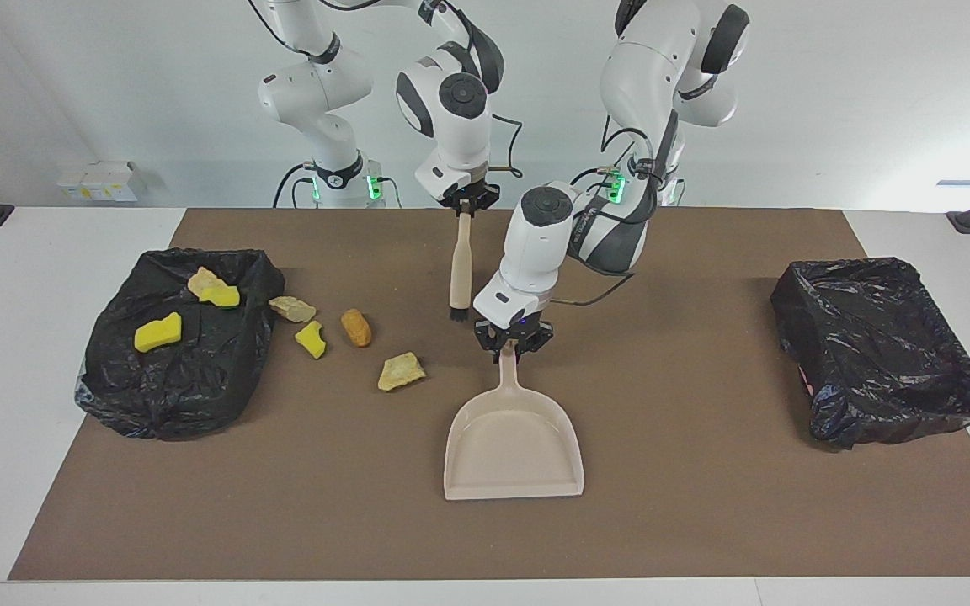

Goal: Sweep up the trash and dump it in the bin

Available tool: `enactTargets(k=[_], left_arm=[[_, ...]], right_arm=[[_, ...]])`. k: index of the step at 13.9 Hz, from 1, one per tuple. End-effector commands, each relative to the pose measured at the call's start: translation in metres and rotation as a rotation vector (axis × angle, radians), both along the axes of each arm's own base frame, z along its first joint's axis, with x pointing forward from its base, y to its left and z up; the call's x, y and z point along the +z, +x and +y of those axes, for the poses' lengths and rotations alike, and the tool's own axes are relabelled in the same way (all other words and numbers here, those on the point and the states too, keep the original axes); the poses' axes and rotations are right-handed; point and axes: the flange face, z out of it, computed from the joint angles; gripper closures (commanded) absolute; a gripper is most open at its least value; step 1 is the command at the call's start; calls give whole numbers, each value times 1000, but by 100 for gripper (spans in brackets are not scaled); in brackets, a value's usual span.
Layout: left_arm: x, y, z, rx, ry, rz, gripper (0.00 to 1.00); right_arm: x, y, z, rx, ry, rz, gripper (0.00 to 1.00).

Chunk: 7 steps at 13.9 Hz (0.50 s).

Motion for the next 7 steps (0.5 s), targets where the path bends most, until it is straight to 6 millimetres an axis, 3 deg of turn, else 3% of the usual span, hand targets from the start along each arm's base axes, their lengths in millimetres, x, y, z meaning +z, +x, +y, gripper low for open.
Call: enactTargets(k=[1,4,7], left_arm=[[10,8,7,14,12,7,100],[37,18,36,4,30,6,100],[73,21,79,-90,89,53,100]], right_arm=[[6,13,-38,-62,-59,28,100],[9,39,-82,-119,-132,30,100],[6,60,-122,-143,-231,-10,100]])
